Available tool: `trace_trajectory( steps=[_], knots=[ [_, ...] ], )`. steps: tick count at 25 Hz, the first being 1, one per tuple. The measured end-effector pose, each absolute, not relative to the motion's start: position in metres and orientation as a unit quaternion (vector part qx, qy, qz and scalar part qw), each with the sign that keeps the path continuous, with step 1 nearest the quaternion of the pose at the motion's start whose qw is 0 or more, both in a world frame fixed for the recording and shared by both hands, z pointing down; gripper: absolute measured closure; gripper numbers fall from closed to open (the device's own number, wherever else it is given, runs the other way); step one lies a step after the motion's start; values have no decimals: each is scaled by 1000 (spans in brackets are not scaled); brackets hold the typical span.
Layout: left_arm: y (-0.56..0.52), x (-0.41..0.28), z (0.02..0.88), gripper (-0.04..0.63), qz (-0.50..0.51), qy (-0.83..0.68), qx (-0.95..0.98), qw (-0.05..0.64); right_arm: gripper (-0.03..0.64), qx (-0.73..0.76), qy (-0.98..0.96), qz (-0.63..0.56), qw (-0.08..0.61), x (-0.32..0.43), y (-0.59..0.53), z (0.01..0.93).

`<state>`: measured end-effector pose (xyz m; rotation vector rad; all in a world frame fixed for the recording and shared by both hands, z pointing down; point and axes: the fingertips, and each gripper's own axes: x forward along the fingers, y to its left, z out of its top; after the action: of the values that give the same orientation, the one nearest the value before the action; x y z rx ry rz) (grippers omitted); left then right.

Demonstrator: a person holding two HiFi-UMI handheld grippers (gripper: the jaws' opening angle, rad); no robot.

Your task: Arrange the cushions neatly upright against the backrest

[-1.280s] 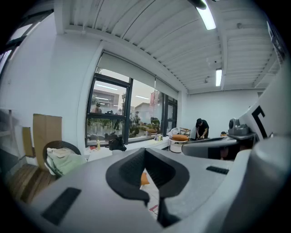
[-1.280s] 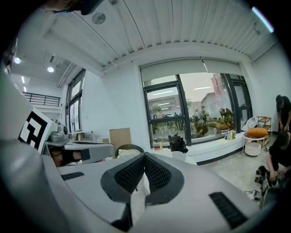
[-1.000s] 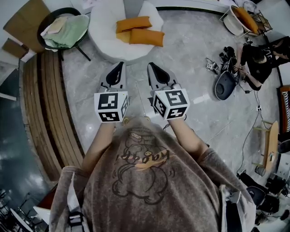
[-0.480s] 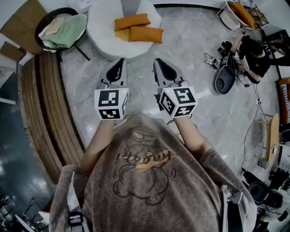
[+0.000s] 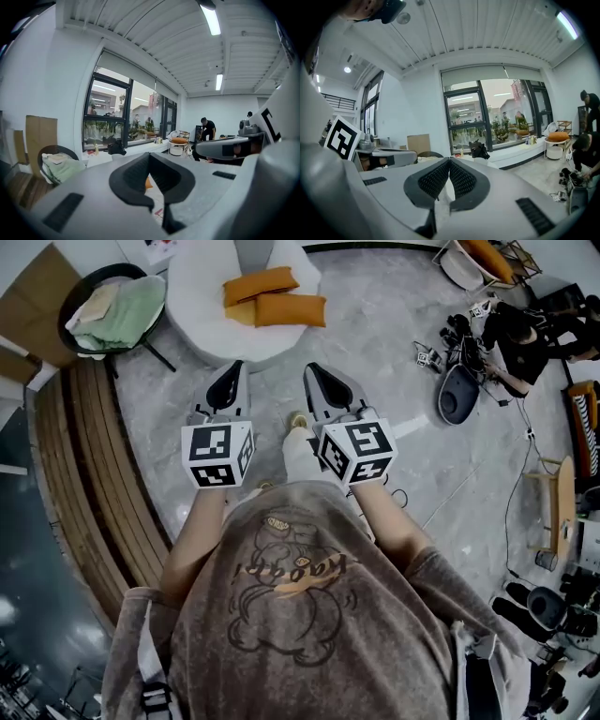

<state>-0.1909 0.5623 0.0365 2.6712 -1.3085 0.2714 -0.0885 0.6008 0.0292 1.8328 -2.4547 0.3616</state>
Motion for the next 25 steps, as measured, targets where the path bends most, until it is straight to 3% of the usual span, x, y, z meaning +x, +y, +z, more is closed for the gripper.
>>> trace_trajectory(
  steps=[25],
  knots=[
    [456,-152,54,591,113,-425,894,85,597,600,-789,128,27,-46,490,39]
  ],
)
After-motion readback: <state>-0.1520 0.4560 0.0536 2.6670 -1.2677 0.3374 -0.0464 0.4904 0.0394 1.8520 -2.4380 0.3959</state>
